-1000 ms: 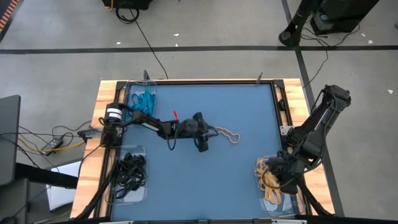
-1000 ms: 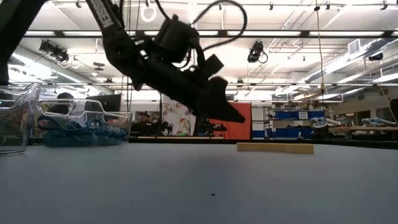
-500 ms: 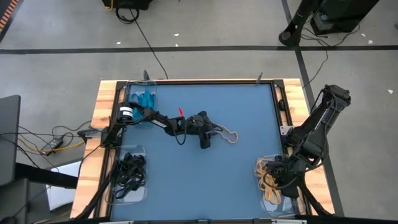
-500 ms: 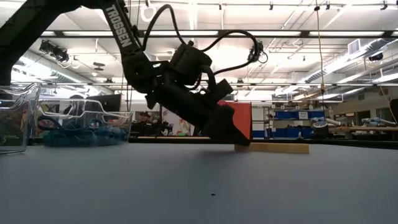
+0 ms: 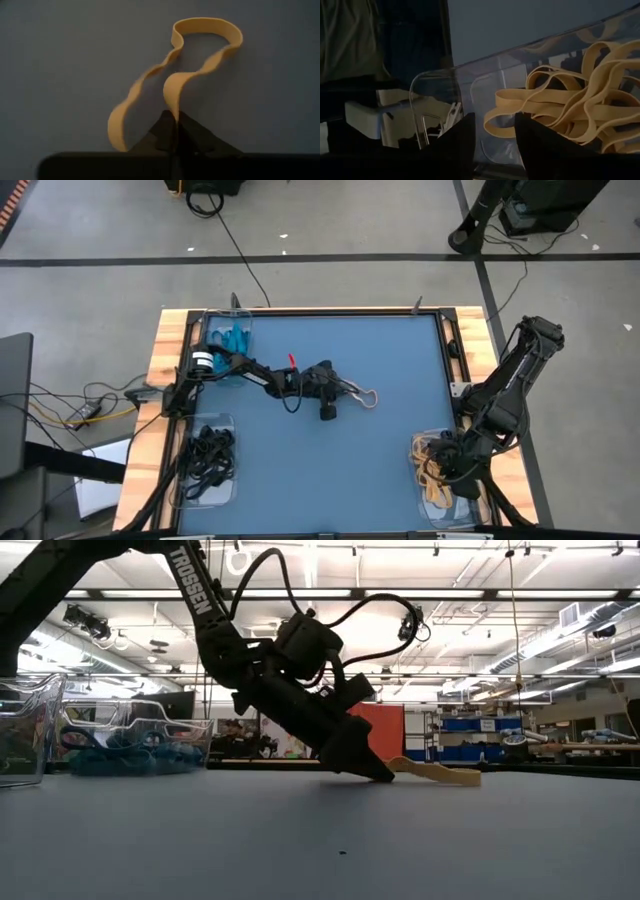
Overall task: Sort rubber bands into baskets
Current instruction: Put the yellow rubber band into the bottom right transparent bin
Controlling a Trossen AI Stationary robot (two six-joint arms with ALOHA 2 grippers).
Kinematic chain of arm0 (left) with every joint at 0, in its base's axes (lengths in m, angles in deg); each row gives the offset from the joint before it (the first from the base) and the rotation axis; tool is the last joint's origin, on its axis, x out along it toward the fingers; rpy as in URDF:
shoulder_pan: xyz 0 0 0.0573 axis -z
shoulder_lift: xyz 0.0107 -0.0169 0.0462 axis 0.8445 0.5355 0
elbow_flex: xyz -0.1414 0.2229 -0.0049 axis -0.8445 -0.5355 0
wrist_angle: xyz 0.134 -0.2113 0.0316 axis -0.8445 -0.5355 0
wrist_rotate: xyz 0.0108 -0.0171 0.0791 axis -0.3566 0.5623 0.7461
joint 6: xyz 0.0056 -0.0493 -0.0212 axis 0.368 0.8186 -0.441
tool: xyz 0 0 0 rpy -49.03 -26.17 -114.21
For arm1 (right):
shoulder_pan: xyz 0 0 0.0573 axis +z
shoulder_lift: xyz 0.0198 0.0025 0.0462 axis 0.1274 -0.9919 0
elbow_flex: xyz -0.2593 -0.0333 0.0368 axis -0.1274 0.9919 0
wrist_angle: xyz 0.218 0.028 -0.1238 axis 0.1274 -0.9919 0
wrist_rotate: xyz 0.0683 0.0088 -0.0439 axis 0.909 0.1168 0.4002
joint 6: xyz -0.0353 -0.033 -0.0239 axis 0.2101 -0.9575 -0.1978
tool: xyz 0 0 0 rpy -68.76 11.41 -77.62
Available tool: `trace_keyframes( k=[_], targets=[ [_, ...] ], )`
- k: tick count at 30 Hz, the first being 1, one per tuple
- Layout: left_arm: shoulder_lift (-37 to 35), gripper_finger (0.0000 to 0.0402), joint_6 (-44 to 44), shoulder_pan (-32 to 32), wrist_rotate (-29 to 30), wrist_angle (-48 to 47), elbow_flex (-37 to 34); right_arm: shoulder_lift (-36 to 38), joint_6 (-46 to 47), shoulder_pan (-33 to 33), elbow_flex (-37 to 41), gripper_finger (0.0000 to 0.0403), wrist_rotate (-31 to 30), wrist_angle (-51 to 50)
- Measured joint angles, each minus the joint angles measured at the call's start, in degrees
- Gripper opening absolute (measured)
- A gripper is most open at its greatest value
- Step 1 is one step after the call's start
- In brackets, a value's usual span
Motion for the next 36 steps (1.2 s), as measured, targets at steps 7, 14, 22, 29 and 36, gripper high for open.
trace_keyframes(
  k=[7,14,22,29,36],
  targets=[
    [-0.99,0.0011,3.13,0.53,-0.06,-0.92,-0.10,0.00,-6.84,0.00,0.00,0.0148,-11.03,0.00],
    [-6.26,0.0004,5.88,3.79,-0.26,-3.73,-0.17,-0.19,-14.28,-2.17,0.00,0.0148,-37.54,0.73],
    [-8.87,0.0005,6.13,9.25,-0.25,-4.39,-0.11,-7.75,-30.77,-11.27,0.00,0.0171,-45.69,13.18],
    [-8.85,0.0005,5.70,13.08,0.04,-4.35,-0.11,-16.09,-45.50,-17.50,0.00,0.0214,-39.34,28.11],
    [-9.04,0.0005,5.94,15.73,1.54,-4.14,-0.11,-22.50,-46.87,-21.43,0.00,0.0234,-37.90,30.46]
  ],
)
